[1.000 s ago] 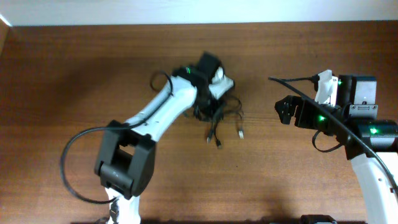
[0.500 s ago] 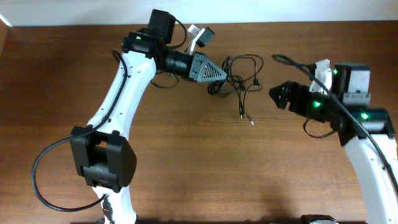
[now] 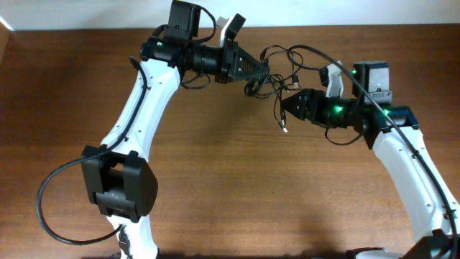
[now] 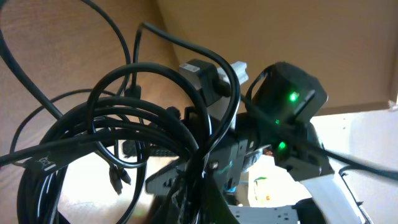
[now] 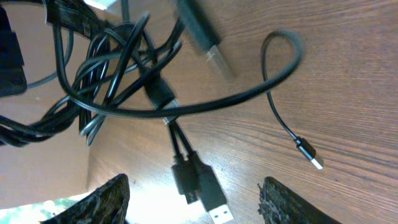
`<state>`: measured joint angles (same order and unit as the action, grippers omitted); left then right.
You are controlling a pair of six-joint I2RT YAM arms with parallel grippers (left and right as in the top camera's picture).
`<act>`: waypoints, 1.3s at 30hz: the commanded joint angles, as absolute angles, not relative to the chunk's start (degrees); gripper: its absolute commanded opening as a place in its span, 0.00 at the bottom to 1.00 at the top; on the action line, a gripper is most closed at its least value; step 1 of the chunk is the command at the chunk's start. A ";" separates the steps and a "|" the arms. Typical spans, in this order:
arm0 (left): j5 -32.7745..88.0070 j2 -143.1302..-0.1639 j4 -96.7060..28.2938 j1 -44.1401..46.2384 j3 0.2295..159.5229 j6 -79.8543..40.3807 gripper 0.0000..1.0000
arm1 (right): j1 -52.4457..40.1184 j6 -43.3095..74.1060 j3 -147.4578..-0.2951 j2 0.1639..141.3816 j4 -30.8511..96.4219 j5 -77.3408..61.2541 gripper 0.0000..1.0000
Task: Untangle cables
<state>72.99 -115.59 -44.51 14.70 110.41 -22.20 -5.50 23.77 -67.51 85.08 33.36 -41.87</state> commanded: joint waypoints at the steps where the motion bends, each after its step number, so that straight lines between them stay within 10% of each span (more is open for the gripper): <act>1: 73.49 -114.89 -43.29 14.85 111.70 -28.88 0.00 | -8.23 23.46 -68.53 85.89 31.09 -37.98 0.64; 7: 74.63 -114.89 -43.27 14.83 111.70 -32.86 0.00 | -14.39 23.44 -68.49 88.25 26.22 -23.11 0.49; 10: 75.18 -114.89 -42.92 14.55 111.70 -32.93 0.00 | -14.61 23.44 -68.49 88.97 25.91 -21.37 0.04; 27: 38.30 -114.89 -48.58 2.83 111.70 -24.53 0.00 | 11.86 18.87 -68.60 72.16 54.37 -22.48 0.04; 28: 38.52 -114.89 -49.56 3.01 111.70 -22.87 0.00 | 12.88 18.31 -68.60 72.16 54.68 -23.70 0.04; 29: 39.66 -114.89 -50.04 3.51 111.70 -22.13 0.00 | 12.95 17.08 -68.60 72.16 54.63 -25.98 0.37; 33: 51.44 -114.89 -49.76 6.74 111.70 -20.67 0.00 | 7.11 16.73 -68.60 72.53 50.89 -32.51 0.84; 39: 59.00 -114.89 -49.78 8.25 111.70 -23.99 0.00 | -3.86 25.87 -68.60 75.94 36.77 -33.82 0.83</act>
<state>54.11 -115.59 -49.93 8.60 110.45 -22.09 -0.99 20.49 -68.14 73.60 40.34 -32.73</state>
